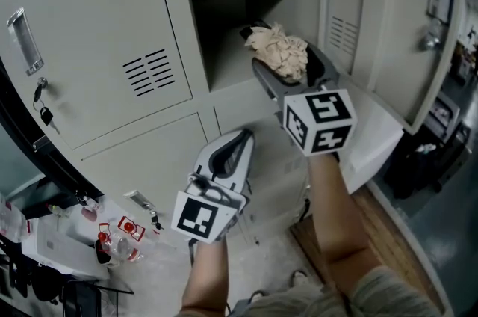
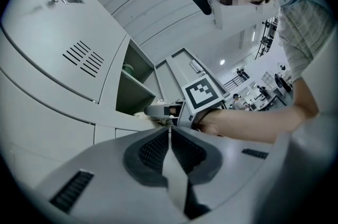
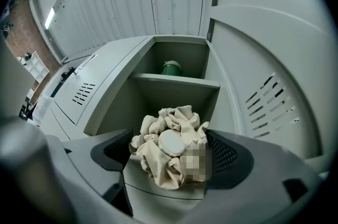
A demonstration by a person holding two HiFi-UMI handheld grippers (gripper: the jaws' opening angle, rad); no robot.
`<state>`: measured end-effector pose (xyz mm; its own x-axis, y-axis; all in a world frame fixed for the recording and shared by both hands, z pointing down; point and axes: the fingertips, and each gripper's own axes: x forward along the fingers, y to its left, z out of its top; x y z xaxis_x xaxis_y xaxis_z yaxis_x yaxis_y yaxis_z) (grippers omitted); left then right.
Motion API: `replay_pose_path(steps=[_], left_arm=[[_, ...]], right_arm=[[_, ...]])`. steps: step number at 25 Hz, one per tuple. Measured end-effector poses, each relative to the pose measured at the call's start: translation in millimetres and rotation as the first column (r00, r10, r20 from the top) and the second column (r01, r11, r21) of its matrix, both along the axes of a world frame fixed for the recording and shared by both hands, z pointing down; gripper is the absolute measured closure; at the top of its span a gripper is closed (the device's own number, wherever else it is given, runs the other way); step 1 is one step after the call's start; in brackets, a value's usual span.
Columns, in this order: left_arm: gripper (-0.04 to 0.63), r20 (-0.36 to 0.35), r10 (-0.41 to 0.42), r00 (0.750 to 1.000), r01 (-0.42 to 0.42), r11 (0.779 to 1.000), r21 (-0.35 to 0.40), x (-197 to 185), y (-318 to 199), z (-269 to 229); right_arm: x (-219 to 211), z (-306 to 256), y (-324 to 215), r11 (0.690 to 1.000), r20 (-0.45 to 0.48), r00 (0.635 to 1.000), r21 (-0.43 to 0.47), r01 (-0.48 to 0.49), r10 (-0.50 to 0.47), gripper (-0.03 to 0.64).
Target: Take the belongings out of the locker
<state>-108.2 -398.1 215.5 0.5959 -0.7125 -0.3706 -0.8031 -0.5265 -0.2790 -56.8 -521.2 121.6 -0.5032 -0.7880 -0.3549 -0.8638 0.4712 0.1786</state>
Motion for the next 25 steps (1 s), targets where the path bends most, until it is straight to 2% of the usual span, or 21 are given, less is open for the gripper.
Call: replay_pose_path(steps=[7, 9, 12, 25], left_arm=[[0.592, -0.011, 0.003, 1.000, -0.003, 1.000, -0.004, -1.9, -3.5, 1.8], [0.592, -0.015, 0.006, 1.000, -0.006, 1.000, -0.004, -1.5, -3.9, 3.4], [0.592, -0.021, 0.009, 1.000, -0.009, 1.000, -0.012, -1.0, -5.8, 7.2], [0.592, -0.037, 0.008, 0.999, -0.009, 1.000, -0.018, -2.1, -5.8, 10.9]], right_arm=[[5.0, 7.1, -11.5, 0.999, -0.008, 0.999, -0.011, -0.054, 0.053, 0.233], [10.4, 9.0, -12.8, 0.998, 0.010, 0.998, -0.005, -0.066, 0.066, 0.303], [13.8, 9.4, -13.0, 0.998, 0.023, 0.998, 0.003, -0.066, 0.066, 0.347], [14.8, 10.2, -10.6, 0.997, 0.056, 0.997, 0.053, -0.055, 0.052, 0.382]])
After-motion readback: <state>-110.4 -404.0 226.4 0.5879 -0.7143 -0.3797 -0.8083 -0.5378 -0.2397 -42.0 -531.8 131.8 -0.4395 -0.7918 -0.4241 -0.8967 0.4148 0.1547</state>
